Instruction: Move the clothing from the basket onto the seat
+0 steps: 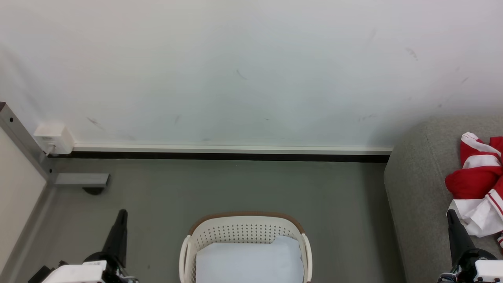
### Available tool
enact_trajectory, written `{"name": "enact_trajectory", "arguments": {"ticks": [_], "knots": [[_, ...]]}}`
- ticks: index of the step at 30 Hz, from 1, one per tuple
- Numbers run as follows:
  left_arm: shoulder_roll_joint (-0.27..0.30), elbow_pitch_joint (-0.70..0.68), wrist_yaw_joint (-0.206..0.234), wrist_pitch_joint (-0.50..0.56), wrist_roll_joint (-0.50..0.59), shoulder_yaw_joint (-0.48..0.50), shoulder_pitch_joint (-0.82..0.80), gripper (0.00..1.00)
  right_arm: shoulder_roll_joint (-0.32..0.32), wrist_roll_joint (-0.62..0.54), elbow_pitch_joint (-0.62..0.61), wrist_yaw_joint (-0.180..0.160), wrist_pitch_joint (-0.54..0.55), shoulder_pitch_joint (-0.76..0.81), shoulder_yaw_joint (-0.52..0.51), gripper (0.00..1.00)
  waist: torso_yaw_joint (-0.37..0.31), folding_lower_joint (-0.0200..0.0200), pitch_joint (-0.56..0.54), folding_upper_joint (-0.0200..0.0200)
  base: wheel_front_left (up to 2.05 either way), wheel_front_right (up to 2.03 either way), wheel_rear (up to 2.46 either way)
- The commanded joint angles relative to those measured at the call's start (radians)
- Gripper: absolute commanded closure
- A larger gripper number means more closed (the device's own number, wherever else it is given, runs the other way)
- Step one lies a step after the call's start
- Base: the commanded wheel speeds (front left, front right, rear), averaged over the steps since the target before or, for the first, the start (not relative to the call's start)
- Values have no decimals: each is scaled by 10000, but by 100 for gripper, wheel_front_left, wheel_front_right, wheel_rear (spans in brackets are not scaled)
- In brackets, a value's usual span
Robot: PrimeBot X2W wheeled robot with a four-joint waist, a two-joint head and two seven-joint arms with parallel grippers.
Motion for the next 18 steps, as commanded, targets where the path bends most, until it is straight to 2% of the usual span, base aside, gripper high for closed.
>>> {"name": "enact_trajectory", "arguments": {"ticks": [1,18], "knots": [[26,-36,-63,36,-134,18,-66,100,26,-78,-48,-24,20,-112,-49,100,0,0,0,0,0,0,0],[26,-37,-64,36,-135,17,-66,100,31,-82,-48,-24,28,-114,-55,100,0,0,0,0,0,0,0]]}}
